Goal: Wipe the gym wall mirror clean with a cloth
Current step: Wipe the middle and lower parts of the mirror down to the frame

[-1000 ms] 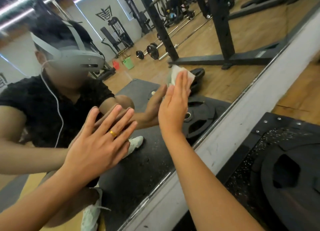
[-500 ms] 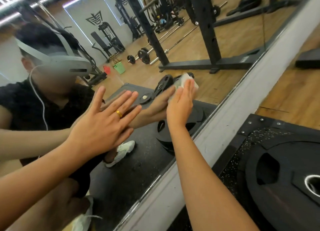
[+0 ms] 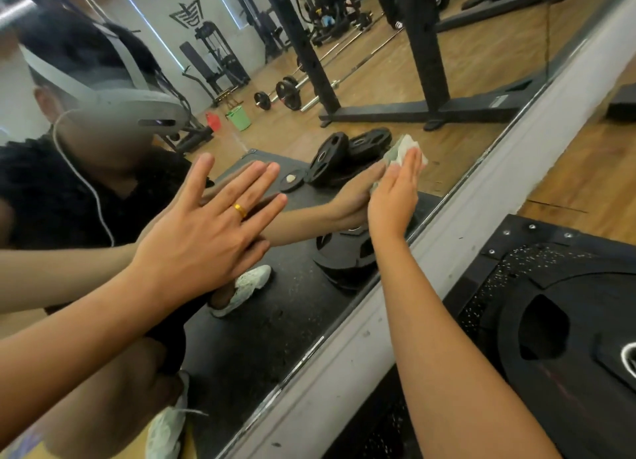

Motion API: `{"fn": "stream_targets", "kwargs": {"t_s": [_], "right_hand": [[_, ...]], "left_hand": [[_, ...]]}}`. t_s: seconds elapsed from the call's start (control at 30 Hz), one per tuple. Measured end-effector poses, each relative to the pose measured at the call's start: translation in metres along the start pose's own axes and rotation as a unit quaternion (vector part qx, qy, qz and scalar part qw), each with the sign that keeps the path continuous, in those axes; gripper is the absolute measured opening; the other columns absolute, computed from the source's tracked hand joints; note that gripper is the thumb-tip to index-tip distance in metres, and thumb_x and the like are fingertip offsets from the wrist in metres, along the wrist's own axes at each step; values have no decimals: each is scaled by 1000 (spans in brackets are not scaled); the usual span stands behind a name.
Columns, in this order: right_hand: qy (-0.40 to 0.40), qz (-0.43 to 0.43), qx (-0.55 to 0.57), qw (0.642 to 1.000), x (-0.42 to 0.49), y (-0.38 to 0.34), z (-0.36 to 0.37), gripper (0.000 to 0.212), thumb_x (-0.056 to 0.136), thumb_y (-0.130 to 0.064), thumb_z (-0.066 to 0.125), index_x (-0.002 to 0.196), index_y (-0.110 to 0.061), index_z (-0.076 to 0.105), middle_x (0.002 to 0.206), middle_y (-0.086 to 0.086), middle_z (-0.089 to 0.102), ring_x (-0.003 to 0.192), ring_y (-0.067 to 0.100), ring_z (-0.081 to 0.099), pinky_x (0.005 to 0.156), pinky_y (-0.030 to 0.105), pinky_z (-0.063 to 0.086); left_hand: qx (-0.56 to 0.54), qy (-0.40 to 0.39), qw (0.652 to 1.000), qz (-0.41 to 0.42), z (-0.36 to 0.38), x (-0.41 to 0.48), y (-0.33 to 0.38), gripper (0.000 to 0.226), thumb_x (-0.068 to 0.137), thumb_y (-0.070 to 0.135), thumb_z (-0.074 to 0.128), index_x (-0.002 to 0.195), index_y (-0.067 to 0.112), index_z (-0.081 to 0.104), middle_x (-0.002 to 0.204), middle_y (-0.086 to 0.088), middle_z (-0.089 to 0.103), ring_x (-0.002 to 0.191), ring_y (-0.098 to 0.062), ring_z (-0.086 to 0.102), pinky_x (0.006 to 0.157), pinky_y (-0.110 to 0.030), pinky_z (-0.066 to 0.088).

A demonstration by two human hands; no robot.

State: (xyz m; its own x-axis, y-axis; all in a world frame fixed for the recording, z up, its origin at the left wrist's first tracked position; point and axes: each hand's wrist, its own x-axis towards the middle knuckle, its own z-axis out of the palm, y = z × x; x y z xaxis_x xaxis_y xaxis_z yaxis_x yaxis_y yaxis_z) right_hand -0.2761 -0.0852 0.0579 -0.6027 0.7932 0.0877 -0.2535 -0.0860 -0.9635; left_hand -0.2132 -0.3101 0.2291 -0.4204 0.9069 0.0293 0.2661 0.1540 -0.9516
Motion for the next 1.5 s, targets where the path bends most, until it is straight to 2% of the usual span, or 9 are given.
{"fn": "stream_targets", "kwargs": {"t_s": [0.13,0.3,0.4,0.67,0.9,1.03,1.13,1.33,1.5], "right_hand": [[-32,-57,38,997,-16,-33,19,55,112,-32,32,163,-17,22,172,5,16,158,27,17,125,47,29],[-109,-243,-21,964,-20,-35,26,56,112,-35,34,164,-18,21,172,-3,12,160,18,4,123,28,16],[-78,-175,-40,981,-2,-1,10,57,112,-41,29,165,-26,15,173,-6,7,158,19,12,120,51,36],[3,-41,8,999,2,-3,19,55,113,-29,29,165,-17,16,173,1,12,159,17,7,128,49,20],[2,-37,24,999,4,-2,15,55,112,-35,30,164,-22,17,174,3,4,159,19,5,127,44,24],[11,-48,15,999,22,0,11,61,107,-40,24,164,-20,20,173,3,9,159,14,0,130,47,1],[19,-59,29,998,51,-8,7,59,108,-37,26,163,-17,21,172,4,12,159,16,2,129,53,9],[-46,-234,-15,971,100,-48,12,55,111,-34,27,163,-15,21,172,4,15,160,19,4,130,41,1],[-14,-98,-20,995,120,3,-23,59,110,-37,24,165,-17,16,173,2,11,159,17,4,129,49,14]], "left_hand": [[0,2,1000,-5,3,-7,-1,66,106,50,30,161,14,33,171,-19,12,158,-34,14,124,-66,0],[-21,21,1000,-1,1,-5,0,66,105,50,33,160,14,37,172,-14,11,159,-31,15,124,-66,-1],[-20,20,1000,-1,3,-6,2,66,105,49,34,160,14,37,173,-12,12,159,-30,15,124,-67,4],[-49,14,999,-11,0,-8,0,64,101,48,37,154,13,49,170,-13,23,156,-33,23,122,-70,2],[-54,26,998,-25,-20,78,-13,69,100,52,33,152,10,50,165,-13,34,154,-32,29,123,-67,-1],[12,-17,1000,-20,-7,97,-8,73,104,57,24,161,11,33,170,-14,21,158,-33,18,121,-72,2],[22,-6,1000,-11,-3,95,-5,74,105,58,25,163,11,27,171,-14,16,159,-33,14,122,-70,5],[17,10,1000,-14,1,100,-10,74,104,56,31,162,10,28,171,-14,15,159,-33,14,122,-70,10],[11,11,1000,-15,2,103,-9,75,105,56,29,164,10,22,172,-14,11,160,-32,9,123,-69,7]]}}
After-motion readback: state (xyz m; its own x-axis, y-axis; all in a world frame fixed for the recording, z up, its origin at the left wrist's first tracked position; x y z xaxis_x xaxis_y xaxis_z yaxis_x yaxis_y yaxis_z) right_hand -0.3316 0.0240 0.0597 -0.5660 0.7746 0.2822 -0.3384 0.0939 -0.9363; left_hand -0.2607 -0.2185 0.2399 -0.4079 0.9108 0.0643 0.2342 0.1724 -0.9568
